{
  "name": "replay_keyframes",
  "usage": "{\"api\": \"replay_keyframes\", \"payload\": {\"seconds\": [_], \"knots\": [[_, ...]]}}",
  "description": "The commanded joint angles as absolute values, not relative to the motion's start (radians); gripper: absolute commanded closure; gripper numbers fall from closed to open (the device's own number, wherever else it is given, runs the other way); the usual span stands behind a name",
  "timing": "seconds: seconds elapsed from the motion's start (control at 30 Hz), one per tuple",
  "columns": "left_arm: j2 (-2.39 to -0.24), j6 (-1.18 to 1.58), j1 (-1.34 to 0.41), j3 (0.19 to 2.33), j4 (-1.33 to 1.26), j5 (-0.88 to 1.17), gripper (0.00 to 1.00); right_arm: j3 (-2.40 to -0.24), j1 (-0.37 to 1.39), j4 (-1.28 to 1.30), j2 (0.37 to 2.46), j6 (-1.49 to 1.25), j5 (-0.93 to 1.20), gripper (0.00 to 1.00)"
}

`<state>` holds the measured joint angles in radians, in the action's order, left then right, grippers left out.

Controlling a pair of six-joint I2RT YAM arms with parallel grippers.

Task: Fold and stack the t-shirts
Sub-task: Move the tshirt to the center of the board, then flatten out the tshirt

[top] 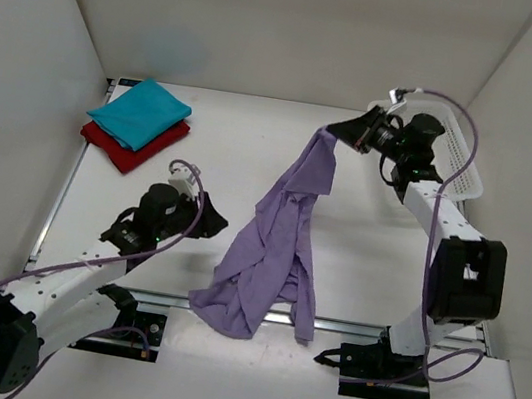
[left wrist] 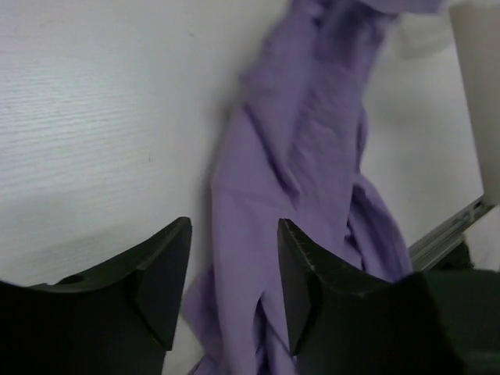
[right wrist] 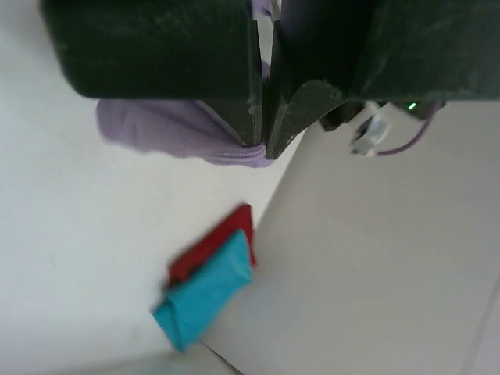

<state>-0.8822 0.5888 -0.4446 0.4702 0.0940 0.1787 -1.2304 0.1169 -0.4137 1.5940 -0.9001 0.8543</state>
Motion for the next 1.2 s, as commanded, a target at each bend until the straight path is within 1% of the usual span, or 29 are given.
{"api": "replay_keyframes", "payload": {"seconds": [0.0,0.07,0.17,0.23,0.33,0.43,0.53,0.6,0.63,0.67,0.7,0.73,0.77,0.8,0.83,0.87,0.9,0.93,0.97,1.0,1.03,1.07,1.1,1.13,1.17], "knots": [[-0.879,0.532,-0.578,0.431,0.14,0.051,0.39,-1.195,0.112,-0.535,1.621,-0.897,0.802,1.0],[-0.922,0.523,-0.641,0.419,0.149,0.012,0.38,-1.164,0.112,-0.526,1.618,-0.878,0.761,1.0],[-1.001,0.509,-0.673,0.407,0.132,0.034,0.37,-1.175,0.121,-0.473,1.611,-0.83,0.735,1.0],[-1.037,0.506,-0.702,0.396,0.101,0.015,0.31,-1.17,0.109,-0.449,1.598,-0.813,0.721,1.0],[-1.066,0.509,-0.729,0.41,0.112,-0.076,0.35,-1.132,0.1,-0.468,1.56,-0.811,0.722,1.0],[-0.997,0.544,-0.668,0.355,0.054,-0.054,0.34,-1.091,0.077,-0.488,1.548,-0.824,0.752,0.99],[-0.905,0.558,-0.635,0.339,0.081,-0.112,0.32,-1.036,0.066,-0.515,1.529,-0.836,0.741,1.0],[-0.855,0.557,-0.595,0.33,0.112,-0.112,0.32,-1.063,0.067,-0.462,1.551,-0.818,0.701,1.0],[-0.853,0.557,-0.539,0.328,0.117,-0.072,0.33,-1.095,0.069,-0.409,1.592,-0.813,0.687,1.0],[-0.862,0.542,-0.488,0.34,0.12,-0.017,0.34,-1.189,0.078,-0.32,1.659,-0.781,0.669,1.0],[-0.864,0.531,-0.45,0.351,0.129,0.021,0.34,-1.335,0.09,-0.192,1.701,-0.74,0.663,1.0],[-0.902,0.526,-0.442,0.391,0.15,0.034,0.35,-1.502,0.104,-0.122,1.791,-0.698,0.66,1.0],[-0.917,0.506,-0.43,0.438,0.164,0.025,0.35,-1.582,0.112,-0.003,1.866,-0.683,0.657,1.0],[-0.961,0.486,-0.422,0.489,0.193,0.034,0.35,-1.733,0.126,0.099,1.915,-0.648,0.622,1.0],[-0.995,0.473,-0.413,0.523,0.215,0.046,0.36,-1.858,0.15,0.129,1.933,-0.602,0.592,1.0],[-1.024,0.463,-0.408,0.575,0.224,0.06,0.37,-1.921,0.159,0.196,1.968,-0.585,0.544,1.0],[-1.051,0.463,-0.407,0.606,0.232,0.081,0.37,-2.066,0.182,0.274,1.983,-0.531,0.475,1.0],[-1.064,0.457,-0.4,0.614,0.232,0.08,0.38,-2.22,0.193,0.319,2.034,-0.491,0.435,1.0],[-1.066,0.48,-0.384,0.612,0.215,0.1,0.38,-2.303,0.195,0.398,2.09,-0.471,0.41,1.0],[-1.059,0.498,-0.364,0.595,0.19,0.122,0.38,-2.442,0.184,0.458,2.115,-0.466,0.42,0.99],[-1.051,0.503,-0.354,0.58,0.166,0.138,0.38,-2.5,0.167,0.474,2.158,-0.483,0.435,0.96],[-1.043,0.527,-0.327,0.559,0.152,0.146,0.38,-2.478,0.158,0.457,2.148,-0.497,0.489,0.88],[-1.036,0.534,-0.321,0.543,0.14,0.152,0.38,-2.392,0.135,0.434,2.119,-0.524,0.52,0.73],[-1.032,0.532,-0.319,0.537,0.137,0.149,0.38,-2.314,0.133,0.428,2.105,-0.502,0.523,0.62],[-1.034,0.529,-0.325,0.531,0.141,0.15,0.38,-2.269,0.129,0.434,2.073,-0.493,0.494,0.39]]}}
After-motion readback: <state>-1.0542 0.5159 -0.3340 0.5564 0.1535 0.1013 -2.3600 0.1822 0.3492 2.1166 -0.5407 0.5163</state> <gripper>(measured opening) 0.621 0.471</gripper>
